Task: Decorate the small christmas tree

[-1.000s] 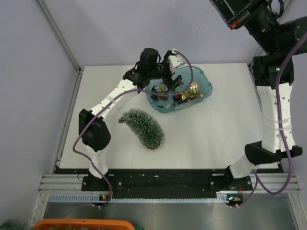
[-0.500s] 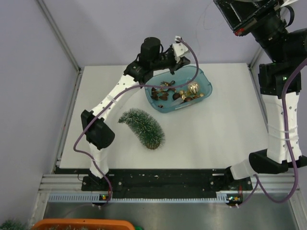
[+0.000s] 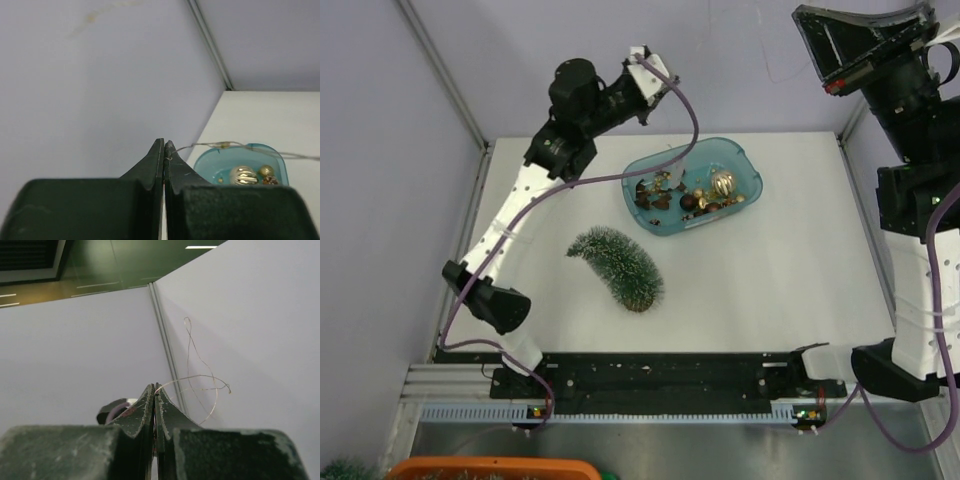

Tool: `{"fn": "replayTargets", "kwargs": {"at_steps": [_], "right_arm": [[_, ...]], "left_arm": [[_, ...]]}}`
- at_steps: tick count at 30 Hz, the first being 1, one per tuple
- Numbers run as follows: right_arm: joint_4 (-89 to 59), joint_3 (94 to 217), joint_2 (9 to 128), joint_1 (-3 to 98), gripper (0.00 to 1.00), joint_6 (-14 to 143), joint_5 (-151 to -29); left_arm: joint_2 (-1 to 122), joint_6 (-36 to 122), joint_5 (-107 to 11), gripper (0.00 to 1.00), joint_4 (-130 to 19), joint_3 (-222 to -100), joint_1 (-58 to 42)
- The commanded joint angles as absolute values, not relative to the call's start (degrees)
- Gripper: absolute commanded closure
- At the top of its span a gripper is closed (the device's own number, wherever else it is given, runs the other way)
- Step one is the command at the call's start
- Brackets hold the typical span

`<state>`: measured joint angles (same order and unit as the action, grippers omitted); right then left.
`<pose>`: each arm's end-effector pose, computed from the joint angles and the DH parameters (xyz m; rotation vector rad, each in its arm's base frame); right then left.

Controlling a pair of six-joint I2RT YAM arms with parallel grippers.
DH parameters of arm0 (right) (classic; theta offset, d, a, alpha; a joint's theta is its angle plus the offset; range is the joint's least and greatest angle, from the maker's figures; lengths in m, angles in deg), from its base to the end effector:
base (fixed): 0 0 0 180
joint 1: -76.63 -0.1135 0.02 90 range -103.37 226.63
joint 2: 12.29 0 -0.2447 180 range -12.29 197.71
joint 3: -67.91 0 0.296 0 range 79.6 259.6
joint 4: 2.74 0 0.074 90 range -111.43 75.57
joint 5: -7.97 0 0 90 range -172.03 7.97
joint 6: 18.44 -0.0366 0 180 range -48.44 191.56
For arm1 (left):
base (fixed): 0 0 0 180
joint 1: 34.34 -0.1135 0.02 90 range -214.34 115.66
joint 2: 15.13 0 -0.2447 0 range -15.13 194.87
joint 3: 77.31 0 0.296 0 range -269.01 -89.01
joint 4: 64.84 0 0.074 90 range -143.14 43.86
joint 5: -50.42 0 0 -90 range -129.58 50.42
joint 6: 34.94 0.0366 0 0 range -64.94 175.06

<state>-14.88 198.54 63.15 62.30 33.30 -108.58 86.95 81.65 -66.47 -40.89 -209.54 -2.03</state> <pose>0.1950 0.0667 0.6662 -0.2736 0.9209 1.0396 0.3573 -0.2455 0.5130 1.0409 1.0641 -0.4234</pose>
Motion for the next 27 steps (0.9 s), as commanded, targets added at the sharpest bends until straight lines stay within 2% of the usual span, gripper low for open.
{"fn": "replayTargets", "kwargs": {"at_steps": [1, 9, 16, 27], "right_arm": [[-17.3, 196.9, 60.9, 63.1, 1.00, 36.9, -104.7], [-20.1, 194.0, 60.8, 63.0, 1.00, 36.9, -106.0], [-19.1, 186.8, 59.5, 63.1, 1.00, 35.4, -107.0], [-22.0, 174.5, 56.4, 63.1, 1.00, 39.5, -104.5]], "left_arm": [[76.6, 86.0, -63.0, 1.00, -46.2, -206.2, -3.0], [61.9, 90.8, -59.4, 1.00, -41.6, -193.1, -8.6], [49.3, 87.9, -58.8, 1.00, -36.1, -176.4, -19.3], [36.9, 89.6, -57.7, 1.00, -31.6, -152.7, -21.6]]}}
